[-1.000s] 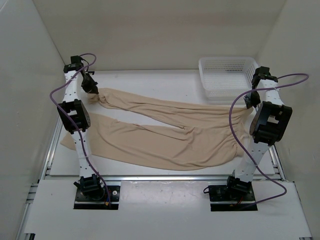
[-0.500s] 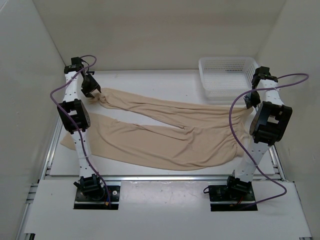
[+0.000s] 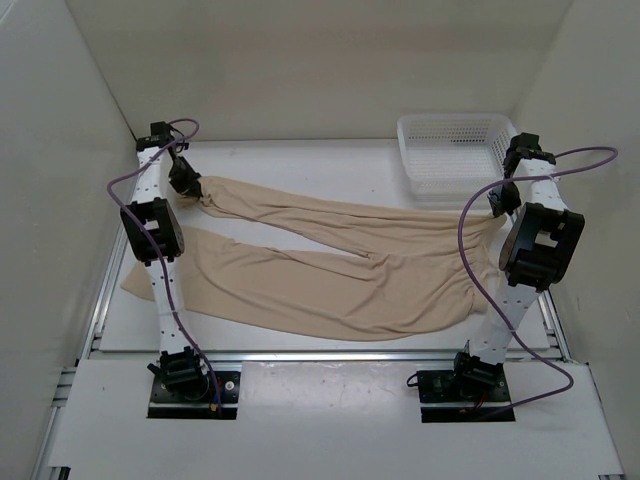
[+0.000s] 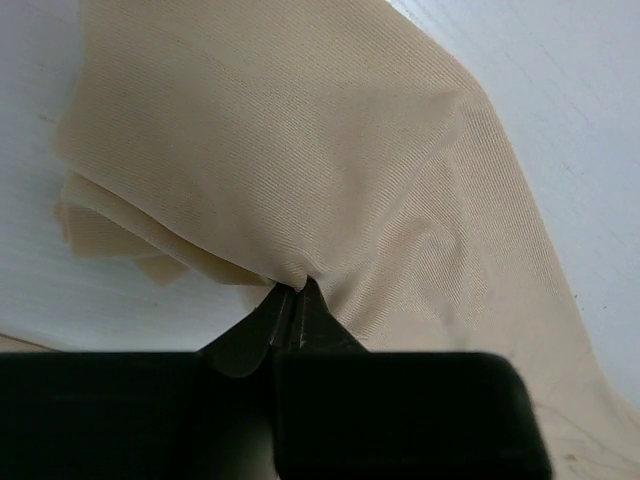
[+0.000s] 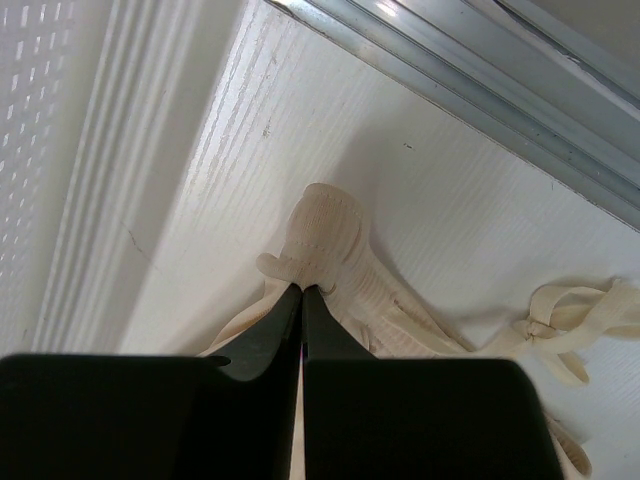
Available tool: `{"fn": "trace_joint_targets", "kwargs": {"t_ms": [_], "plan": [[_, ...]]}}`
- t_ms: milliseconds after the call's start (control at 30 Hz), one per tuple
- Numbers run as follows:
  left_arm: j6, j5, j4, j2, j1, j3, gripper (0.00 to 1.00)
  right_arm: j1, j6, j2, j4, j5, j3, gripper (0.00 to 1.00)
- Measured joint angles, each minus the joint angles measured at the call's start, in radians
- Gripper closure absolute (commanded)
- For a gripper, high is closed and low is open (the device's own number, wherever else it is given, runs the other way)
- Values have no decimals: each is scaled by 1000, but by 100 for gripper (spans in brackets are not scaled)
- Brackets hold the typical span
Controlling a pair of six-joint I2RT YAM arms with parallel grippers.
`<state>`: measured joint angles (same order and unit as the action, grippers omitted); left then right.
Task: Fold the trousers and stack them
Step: Flatten the trousers out
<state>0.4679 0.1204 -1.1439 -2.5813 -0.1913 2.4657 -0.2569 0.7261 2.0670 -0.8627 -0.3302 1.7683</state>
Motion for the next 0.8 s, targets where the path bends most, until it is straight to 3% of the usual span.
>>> {"fn": "trace_joint_targets", "kwargs": {"t_ms": [400,633,800], "plan": [[0,5,0,66,-8,26,90,0,0,0,0,0,0,100],[-20,10,20,269,-43,-121,90,-7,0,0,0,1,0,100],[-35,-2,29,333,-78,-257,90,-16,-2,0,0,6,0,100]]}}
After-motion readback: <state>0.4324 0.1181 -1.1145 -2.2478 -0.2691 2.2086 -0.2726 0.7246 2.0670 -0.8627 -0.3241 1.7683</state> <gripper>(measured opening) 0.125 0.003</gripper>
